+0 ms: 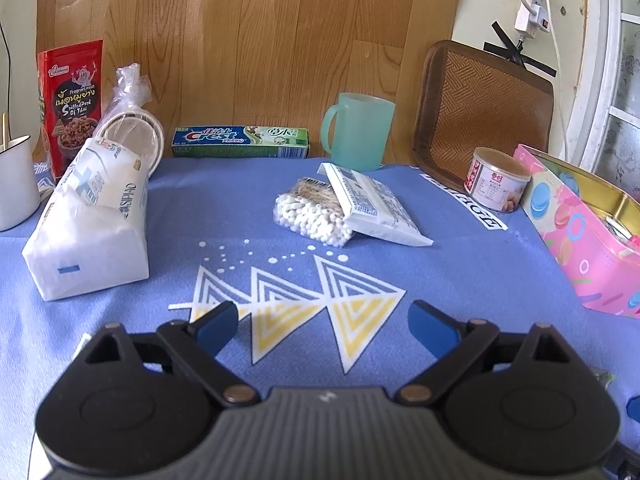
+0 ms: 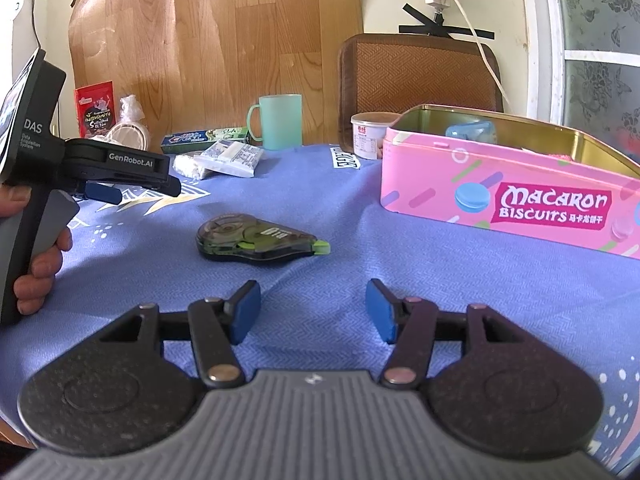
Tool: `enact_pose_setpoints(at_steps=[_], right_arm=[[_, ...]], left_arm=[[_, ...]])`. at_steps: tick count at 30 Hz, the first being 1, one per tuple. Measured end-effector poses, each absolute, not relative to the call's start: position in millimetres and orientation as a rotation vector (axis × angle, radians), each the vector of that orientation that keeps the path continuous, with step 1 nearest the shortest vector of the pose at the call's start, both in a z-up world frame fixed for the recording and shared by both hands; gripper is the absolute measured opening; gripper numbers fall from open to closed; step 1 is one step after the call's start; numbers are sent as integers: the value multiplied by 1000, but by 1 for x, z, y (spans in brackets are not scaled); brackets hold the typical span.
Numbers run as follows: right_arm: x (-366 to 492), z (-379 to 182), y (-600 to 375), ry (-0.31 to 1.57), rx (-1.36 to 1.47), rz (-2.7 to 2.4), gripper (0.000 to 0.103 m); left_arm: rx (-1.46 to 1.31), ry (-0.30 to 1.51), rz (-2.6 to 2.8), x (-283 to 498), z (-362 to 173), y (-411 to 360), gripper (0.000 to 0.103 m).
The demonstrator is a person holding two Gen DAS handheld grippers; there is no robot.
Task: Organize soft objects
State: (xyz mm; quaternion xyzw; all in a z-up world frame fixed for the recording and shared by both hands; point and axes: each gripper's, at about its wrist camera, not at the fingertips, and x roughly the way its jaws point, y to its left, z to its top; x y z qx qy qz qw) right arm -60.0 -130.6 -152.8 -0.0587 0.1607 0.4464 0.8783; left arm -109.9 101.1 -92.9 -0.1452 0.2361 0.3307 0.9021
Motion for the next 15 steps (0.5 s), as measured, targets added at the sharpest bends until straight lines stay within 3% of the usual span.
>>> enact_pose_setpoints(at_steps=[15], right_arm=[[-57, -151, -132, 342, -130, 965, 62]], left_arm=[[-343, 511, 596, -115, -90, 90, 95]])
